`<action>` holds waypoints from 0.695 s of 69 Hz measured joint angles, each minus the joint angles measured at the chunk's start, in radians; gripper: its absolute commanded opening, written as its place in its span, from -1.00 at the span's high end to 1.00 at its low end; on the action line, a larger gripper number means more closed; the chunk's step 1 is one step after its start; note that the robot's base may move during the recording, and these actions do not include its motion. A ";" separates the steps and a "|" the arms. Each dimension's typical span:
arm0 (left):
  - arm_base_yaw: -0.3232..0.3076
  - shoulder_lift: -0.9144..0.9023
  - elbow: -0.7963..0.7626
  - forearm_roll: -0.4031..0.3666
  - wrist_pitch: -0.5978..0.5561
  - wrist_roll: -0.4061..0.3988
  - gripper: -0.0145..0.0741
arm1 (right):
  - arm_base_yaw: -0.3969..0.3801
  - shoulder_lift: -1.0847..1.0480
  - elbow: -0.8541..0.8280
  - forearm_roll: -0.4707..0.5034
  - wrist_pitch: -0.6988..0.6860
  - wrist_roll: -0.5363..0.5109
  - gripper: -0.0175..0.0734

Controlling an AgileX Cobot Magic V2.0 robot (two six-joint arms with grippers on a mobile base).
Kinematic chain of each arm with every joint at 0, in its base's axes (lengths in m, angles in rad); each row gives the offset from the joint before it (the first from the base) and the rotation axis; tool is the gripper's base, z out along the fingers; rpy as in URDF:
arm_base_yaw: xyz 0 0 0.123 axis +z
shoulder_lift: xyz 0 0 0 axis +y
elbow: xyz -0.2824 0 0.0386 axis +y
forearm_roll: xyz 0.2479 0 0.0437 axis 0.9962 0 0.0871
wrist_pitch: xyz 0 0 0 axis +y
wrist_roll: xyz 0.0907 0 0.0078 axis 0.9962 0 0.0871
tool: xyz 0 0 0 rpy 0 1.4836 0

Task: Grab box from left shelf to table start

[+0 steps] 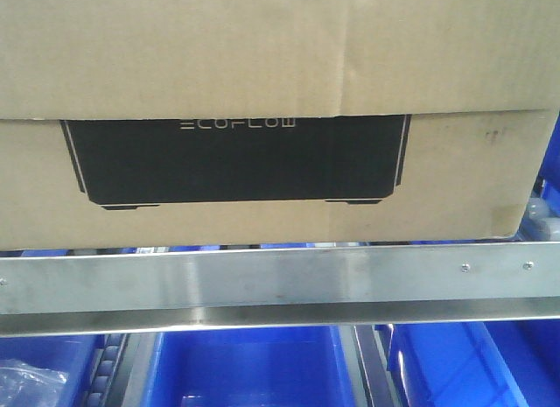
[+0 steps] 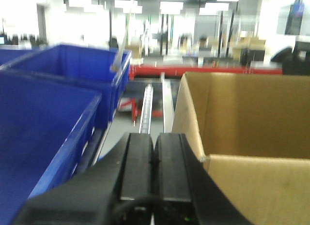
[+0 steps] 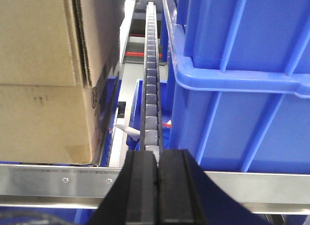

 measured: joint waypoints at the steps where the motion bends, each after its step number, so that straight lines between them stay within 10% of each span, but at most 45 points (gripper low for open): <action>1: 0.000 0.018 -0.018 0.000 0.014 0.000 0.32 | 0.000 0.000 0.000 0.000 0.000 0.000 0.49; 12: 0.000 0.247 -0.206 -0.014 0.138 0.000 -0.20 | 0.000 0.000 0.000 -0.001 0.000 0.000 0.49; 48: 0.000 0.915 -0.906 -0.195 0.760 0.000 -0.21 | 0.000 0.000 0.000 -0.001 0.000 0.000 0.49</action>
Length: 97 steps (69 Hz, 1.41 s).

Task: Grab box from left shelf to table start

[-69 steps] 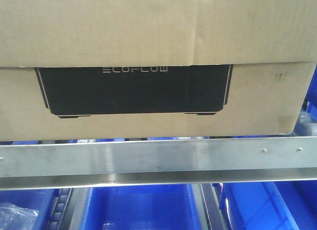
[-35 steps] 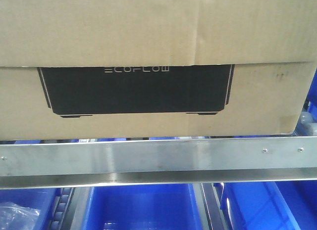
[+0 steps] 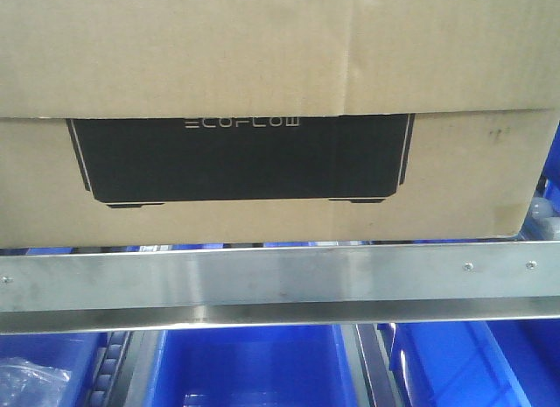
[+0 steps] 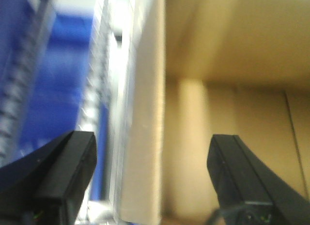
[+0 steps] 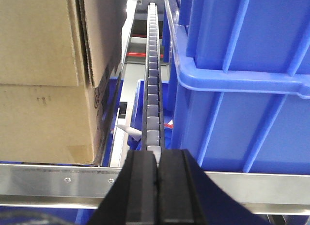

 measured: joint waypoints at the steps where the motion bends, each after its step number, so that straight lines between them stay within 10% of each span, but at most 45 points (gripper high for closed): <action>1: 0.000 0.014 -0.016 -0.003 0.015 0.000 -0.21 | 0.000 0.000 0.000 0.000 0.000 0.000 0.49; 42: 0.000 0.356 -0.124 -0.034 0.082 0.081 -0.19 | 0.000 0.000 0.000 0.000 -0.003 0.000 0.49; 72: 0.000 0.366 -0.132 -0.036 0.077 0.096 0.92 | 0.000 0.000 0.000 0.000 -0.100 0.000 0.49; 97: -0.006 0.366 -0.134 -0.020 0.073 0.139 0.89 | 0.000 0.000 -0.074 0.042 -0.074 0.000 0.49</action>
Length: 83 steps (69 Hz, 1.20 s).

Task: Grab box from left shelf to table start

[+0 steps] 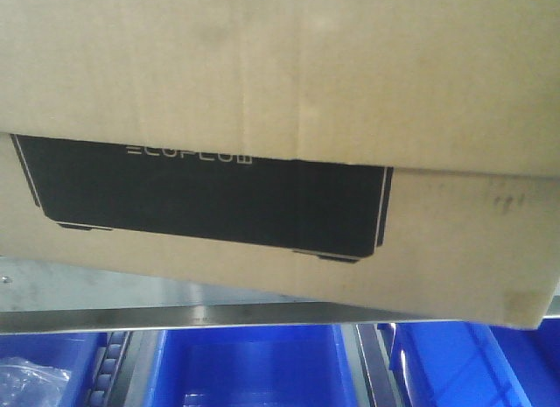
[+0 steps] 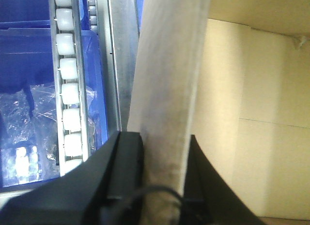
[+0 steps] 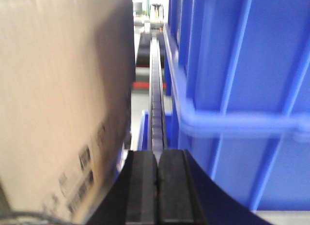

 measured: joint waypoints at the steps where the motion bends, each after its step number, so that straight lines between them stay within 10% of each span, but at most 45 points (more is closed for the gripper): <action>1: 0.000 0.000 0.000 0.000 0.000 -0.001 0.89 | 0.000 0.000 -0.005 0.002 0.006 0.000 0.49; 35: 0.000 0.000 0.004 0.015 -0.044 -0.146 0.89 | 0.000 0.245 -0.483 0.010 0.348 0.000 0.46; 56: 0.000 0.000 0.004 0.024 -0.060 -0.183 0.89 | 0.000 0.520 -0.804 0.140 0.610 -0.051 -0.70; 83: 0.000 0.000 0.004 0.024 -0.060 -0.183 0.89 | 0.000 0.828 -1.109 0.404 0.883 -0.264 -0.73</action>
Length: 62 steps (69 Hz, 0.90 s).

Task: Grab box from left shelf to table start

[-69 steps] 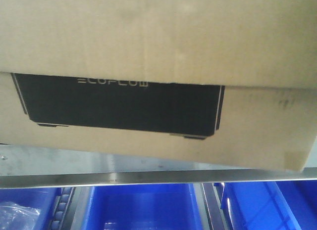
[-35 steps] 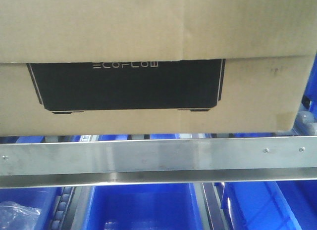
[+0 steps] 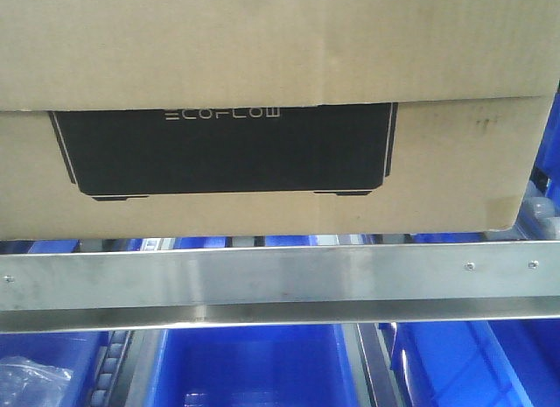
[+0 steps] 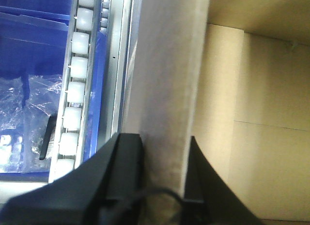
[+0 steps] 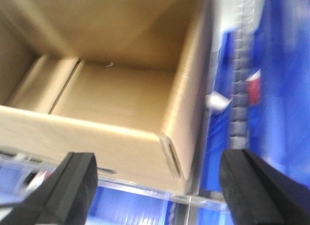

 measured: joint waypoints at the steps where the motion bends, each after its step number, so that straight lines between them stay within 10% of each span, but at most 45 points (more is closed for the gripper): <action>1: 0.000 0.000 0.000 0.000 0.000 0.000 0.89 | 0.000 0.011 -0.007 0.000 0.006 -0.001 -0.73; 26: 0.000 0.000 0.000 0.000 0.000 0.000 0.89 | 0.074 0.318 -0.182 -0.009 0.056 -0.009 -0.65; 62: 0.000 0.000 0.000 0.002 0.000 0.000 0.89 | 0.159 0.663 -0.436 -0.265 0.066 0.212 -0.50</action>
